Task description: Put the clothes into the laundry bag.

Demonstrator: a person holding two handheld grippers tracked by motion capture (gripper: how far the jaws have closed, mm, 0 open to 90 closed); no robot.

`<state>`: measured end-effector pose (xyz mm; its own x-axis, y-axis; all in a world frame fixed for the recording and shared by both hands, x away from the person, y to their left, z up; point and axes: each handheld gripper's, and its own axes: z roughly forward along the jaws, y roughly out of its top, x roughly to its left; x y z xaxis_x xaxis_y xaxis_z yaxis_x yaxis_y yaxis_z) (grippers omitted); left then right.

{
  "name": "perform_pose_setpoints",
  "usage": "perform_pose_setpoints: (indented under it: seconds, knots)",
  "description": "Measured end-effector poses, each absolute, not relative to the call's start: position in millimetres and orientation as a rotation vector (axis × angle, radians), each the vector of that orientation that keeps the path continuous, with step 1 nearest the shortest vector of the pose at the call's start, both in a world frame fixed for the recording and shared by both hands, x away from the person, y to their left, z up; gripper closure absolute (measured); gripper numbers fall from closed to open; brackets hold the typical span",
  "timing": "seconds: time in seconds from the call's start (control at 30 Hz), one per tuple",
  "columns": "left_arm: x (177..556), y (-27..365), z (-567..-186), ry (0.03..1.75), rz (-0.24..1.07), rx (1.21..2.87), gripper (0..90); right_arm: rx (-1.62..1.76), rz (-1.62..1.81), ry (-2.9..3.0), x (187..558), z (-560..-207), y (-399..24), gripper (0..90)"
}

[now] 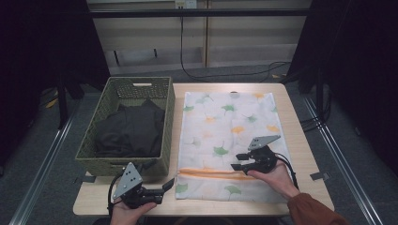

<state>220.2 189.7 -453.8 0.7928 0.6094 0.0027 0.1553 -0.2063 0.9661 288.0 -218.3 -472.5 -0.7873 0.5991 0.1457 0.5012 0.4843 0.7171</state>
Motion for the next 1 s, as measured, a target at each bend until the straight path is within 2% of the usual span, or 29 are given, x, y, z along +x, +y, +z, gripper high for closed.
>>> perform_pose_setpoints:
  seconds: [0.2,0.43,0.5,0.6,0.7,0.87,0.9,1.0]
  knots:
    - [218,191,-452,0.622,0.469,1.73,12.0,0.972,1.056,2.674,284,-492,-223,52.5]
    - [219,191,-452,0.617,0.477,1.748,11.9,0.923,1.01,2.713,284,-492,-221,52.5]
    - [220,192,-452,0.623,0.472,1.745,11.9,0.928,0.904,2.707,285,-488,-216,63.1]
    - [220,193,-451,0.607,0.473,1.756,11.9,0.937,0.841,2.726,287,-485,-212,67.2]
    - [220,193,-451,0.603,0.473,1.754,12.0,0.94,0.81,2.725,288,-484,-209,67.5]
    - [220,192,-451,0.617,0.467,1.753,12.0,0.919,0.8,2.733,291,-483,-209,75.3]
    - [220,193,-451,0.618,0.469,1.762,12.0,0.925,0.793,2.739,290,-483,-209,79.3]
    - [221,194,-451,0.61,0.473,1.766,12.0,0.914,0.798,2.735,288,-483,-208,81.4]
